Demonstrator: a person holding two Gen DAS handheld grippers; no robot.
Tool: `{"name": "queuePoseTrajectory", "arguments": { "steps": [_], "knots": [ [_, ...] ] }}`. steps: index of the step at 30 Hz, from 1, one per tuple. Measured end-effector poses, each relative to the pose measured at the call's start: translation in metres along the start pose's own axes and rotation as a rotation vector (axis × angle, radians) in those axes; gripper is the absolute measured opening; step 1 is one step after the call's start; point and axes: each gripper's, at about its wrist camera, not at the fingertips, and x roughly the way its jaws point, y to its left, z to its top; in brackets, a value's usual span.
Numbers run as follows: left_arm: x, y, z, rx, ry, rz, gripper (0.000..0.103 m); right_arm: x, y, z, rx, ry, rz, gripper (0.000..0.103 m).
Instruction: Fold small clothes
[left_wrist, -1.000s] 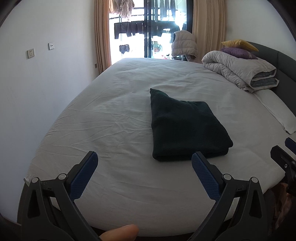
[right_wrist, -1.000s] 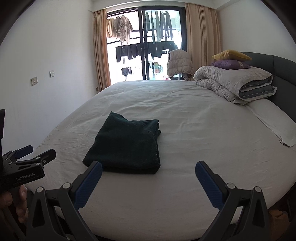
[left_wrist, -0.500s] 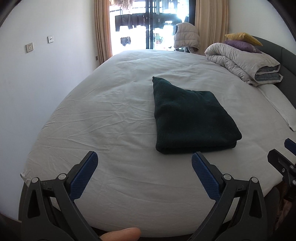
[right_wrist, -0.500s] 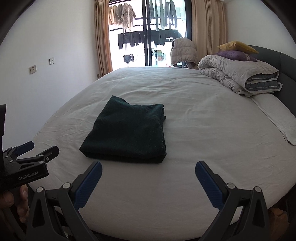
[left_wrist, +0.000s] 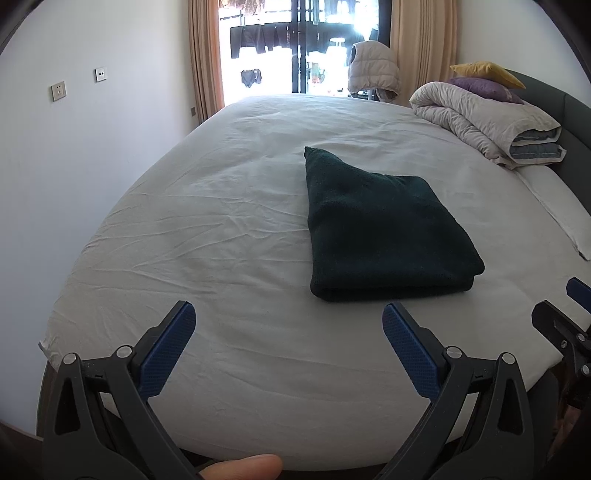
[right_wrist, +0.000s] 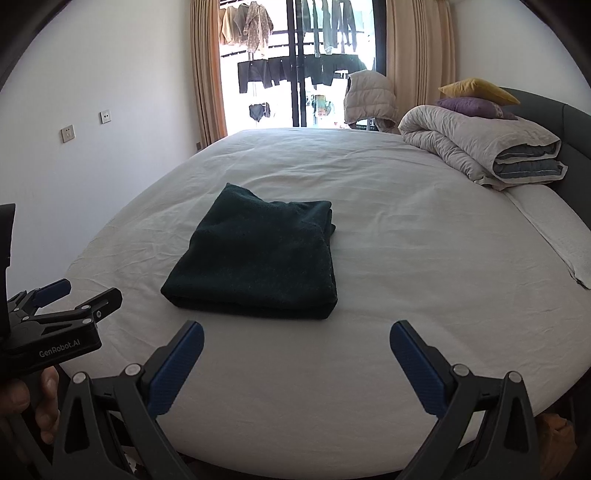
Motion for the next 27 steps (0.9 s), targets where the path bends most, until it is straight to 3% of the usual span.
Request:
{"name": "queuePoseTrajectory", "arguments": {
  "steps": [27],
  "knots": [
    [0.013,-0.003,-0.004,-0.005,0.029,0.009,0.103,0.008,0.0,-0.003,0.01,0.025,0.008,0.103]
  ]
}}
